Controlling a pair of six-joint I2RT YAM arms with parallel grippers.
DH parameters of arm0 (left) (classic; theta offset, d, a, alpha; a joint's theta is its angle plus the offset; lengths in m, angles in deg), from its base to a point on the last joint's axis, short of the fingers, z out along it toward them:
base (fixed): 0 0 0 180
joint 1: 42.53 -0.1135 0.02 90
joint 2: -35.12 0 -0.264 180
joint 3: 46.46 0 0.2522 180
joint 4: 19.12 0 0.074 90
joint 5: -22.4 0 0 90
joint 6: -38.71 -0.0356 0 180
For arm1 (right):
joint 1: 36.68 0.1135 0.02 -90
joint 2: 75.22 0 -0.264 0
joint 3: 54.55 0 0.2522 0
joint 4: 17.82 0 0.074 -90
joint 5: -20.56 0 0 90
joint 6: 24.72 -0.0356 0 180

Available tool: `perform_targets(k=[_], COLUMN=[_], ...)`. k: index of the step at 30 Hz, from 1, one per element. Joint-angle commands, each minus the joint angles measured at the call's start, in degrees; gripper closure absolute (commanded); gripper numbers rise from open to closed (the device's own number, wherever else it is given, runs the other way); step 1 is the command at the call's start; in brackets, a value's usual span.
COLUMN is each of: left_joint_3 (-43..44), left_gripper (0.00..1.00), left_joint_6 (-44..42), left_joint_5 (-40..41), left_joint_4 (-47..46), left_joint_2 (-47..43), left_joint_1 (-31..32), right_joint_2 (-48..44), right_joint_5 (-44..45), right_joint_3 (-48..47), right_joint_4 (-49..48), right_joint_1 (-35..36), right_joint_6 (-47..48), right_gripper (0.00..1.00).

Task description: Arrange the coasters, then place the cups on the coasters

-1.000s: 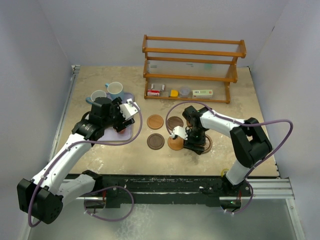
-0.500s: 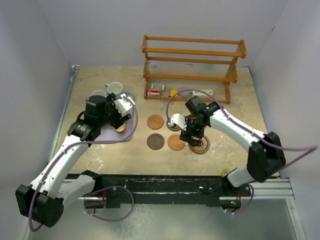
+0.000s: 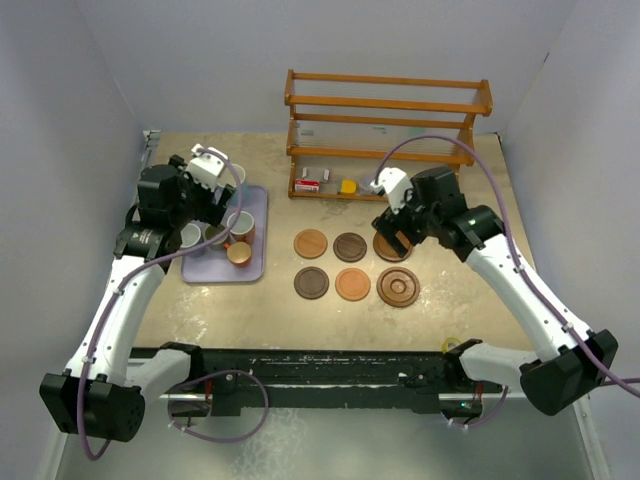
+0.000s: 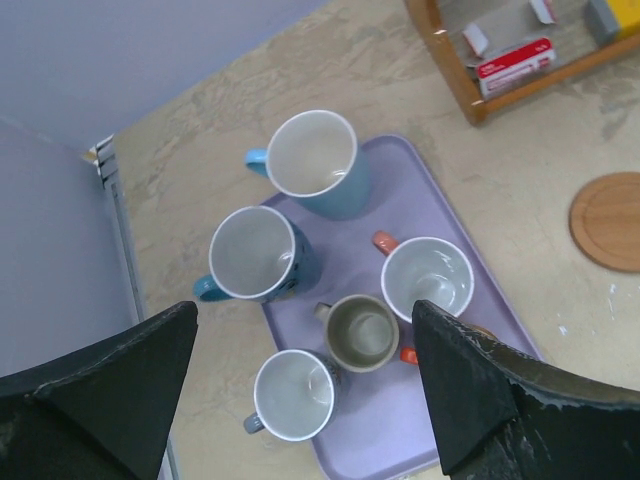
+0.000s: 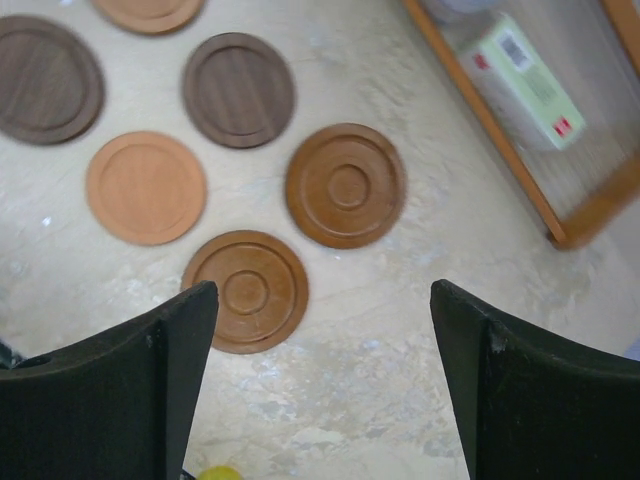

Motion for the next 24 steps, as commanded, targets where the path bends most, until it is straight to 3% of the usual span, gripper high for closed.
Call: perform_targets(k=[1,6,16,24], left_joint_3=[3.5,6.5,12.8,20.6], left_gripper=[0.14,0.12,0.14,0.20], left_joint_6=[6.6,9.5,12.9,11.0], left_joint_5=[-0.5,-1.7,-7.5,-11.3], left_joint_4=[-4.1,-4.2,-3.2,-0.7], left_joint_2=[1.2,4.5,16.2,26.4], left_joint_1=[-4.6,-9.9,-18.8,-20.1], right_joint_2=[-2.6,-4.4,-7.3,-7.7], right_joint_5=[-0.7,-3.8,-5.1,-7.5], right_joint_3=[-2.3,0.0,2.7,3.5], right_joint_4=[-4.0,-5.6,-6.3,-6.0], right_joint_1=[-7.8,-11.4,-14.3,-14.6], right_joint_6=[-8.3,-11.0,-10.6,-9.7], right_gripper=[0.10,0.00,0.00,0.00])
